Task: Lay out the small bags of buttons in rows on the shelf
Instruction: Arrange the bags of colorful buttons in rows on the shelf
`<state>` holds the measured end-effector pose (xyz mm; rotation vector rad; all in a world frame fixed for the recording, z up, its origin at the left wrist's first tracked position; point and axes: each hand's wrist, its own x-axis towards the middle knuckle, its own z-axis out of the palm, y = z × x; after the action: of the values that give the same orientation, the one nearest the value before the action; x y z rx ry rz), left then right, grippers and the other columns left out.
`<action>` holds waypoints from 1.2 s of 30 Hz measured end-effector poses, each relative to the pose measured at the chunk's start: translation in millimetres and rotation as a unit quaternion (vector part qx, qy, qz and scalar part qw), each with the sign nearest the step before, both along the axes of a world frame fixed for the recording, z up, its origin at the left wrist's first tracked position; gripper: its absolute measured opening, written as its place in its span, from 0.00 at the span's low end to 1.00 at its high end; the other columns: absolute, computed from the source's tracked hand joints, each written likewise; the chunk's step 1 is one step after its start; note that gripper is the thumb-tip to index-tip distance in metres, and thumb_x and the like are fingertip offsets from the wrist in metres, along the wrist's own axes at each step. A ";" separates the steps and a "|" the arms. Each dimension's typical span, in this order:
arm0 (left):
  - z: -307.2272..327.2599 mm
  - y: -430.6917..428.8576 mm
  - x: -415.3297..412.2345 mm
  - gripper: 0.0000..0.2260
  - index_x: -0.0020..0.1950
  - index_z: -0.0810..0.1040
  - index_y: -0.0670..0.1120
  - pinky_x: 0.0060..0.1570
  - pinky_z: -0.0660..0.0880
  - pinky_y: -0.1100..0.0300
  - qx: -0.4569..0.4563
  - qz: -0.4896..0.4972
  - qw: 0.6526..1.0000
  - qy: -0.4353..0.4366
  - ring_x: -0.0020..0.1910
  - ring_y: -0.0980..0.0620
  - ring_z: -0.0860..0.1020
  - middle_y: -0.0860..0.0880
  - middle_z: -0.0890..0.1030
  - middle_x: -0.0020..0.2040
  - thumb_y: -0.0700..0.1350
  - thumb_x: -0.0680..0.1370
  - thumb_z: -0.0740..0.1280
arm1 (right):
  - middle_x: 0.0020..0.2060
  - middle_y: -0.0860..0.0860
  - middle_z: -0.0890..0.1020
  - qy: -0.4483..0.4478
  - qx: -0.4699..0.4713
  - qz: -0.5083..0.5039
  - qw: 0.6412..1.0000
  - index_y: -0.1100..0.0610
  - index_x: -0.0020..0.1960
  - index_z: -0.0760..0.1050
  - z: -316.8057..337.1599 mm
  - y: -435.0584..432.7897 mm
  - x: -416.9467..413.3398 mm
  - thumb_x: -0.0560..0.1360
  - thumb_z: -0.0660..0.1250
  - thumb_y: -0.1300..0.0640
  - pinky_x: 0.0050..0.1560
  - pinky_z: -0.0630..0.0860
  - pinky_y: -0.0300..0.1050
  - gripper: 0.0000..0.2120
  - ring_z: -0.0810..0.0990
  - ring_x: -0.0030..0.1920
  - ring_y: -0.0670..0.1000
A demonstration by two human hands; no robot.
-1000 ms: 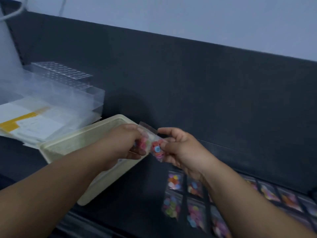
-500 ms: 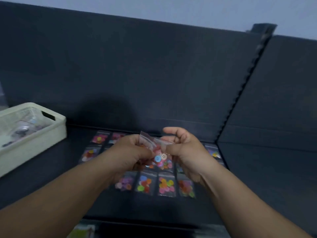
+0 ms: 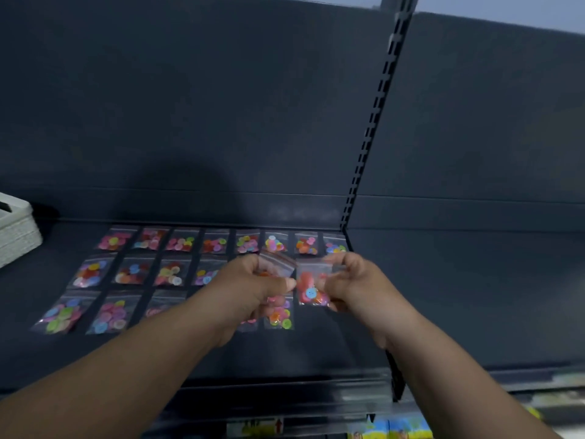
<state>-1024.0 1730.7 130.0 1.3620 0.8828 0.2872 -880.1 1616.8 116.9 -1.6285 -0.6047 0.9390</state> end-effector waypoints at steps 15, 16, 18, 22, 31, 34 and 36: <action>-4.7 9.1 -8.5 0.03 0.47 0.77 0.39 0.28 0.75 0.64 -0.007 0.025 1.000 0.015 0.29 0.54 0.77 0.44 0.78 0.36 0.32 0.76 0.65 | 0.50 0.42 0.73 -0.444 -0.106 0.041 0.889 0.49 0.56 0.74 -46.9 -19.8 6.9 0.73 0.70 0.56 0.45 0.69 0.32 0.13 0.74 0.48 0.44; -4.5 9.0 -8.8 0.04 0.47 0.76 0.39 0.27 0.75 0.64 -0.008 0.027 1.000 0.013 0.28 0.55 0.77 0.44 0.78 0.36 0.32 0.75 0.66 | 0.46 0.42 0.74 -0.453 -0.093 0.066 0.884 0.49 0.50 0.76 -48.5 -20.8 7.3 0.73 0.70 0.56 0.42 0.68 0.30 0.07 0.74 0.47 0.43; -4.2 8.6 -9.3 0.05 0.46 0.76 0.40 0.27 0.75 0.64 -0.007 0.032 0.999 0.014 0.27 0.55 0.77 0.44 0.78 0.36 0.32 0.74 0.67 | 0.40 0.42 0.75 -0.462 -0.081 0.119 0.875 0.50 0.41 0.77 -54.4 -21.5 7.6 0.73 0.69 0.58 0.42 0.68 0.27 0.04 0.73 0.46 0.43; -5.8 7.3 -11.4 0.06 0.44 0.77 0.44 0.38 0.71 0.55 0.005 0.033 0.999 0.014 0.34 0.47 0.76 0.45 0.81 0.33 0.37 0.71 0.73 | 0.40 0.43 0.76 -0.470 -0.064 0.128 0.871 0.52 0.41 0.79 -60.6 -15.9 8.0 0.74 0.68 0.58 0.44 0.65 0.25 0.04 0.72 0.47 0.42; -0.4 -3.7 -6.7 0.06 0.41 0.73 0.41 0.31 0.79 0.61 -0.037 0.076 0.996 -0.016 0.31 0.52 0.79 0.43 0.82 0.38 0.34 0.76 0.67 | 0.37 0.46 0.79 -0.341 -0.017 0.059 0.938 0.52 0.38 0.76 -46.8 -9.8 0.6 0.75 0.68 0.57 0.40 0.72 0.35 0.07 0.77 0.37 0.44; 1.3 -11.2 -0.2 0.07 0.40 0.72 0.42 0.33 0.80 0.59 -0.067 0.077 0.994 -0.038 0.32 0.51 0.80 0.43 0.82 0.36 0.35 0.75 0.68 | 0.36 0.49 0.81 0.003 0.061 0.036 0.997 0.53 0.41 0.78 -26.3 -9.5 -9.8 0.75 0.68 0.54 0.41 0.74 0.42 0.05 0.78 0.37 0.45; 1.1 -18.9 6.0 0.08 0.38 0.72 0.43 0.35 0.79 0.58 -0.068 0.066 0.995 -0.037 0.31 0.52 0.80 0.44 0.83 0.34 0.36 0.74 0.70 | 0.39 0.52 0.81 0.128 0.076 0.042 0.988 0.57 0.46 0.77 -17.6 -9.0 -13.8 0.73 0.69 0.55 0.39 0.74 0.42 0.05 0.78 0.36 0.47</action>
<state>-1017.9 1711.8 131.1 1.1623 0.9160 0.3707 -893.9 1607.8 99.3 -1.3286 -0.5564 1.1169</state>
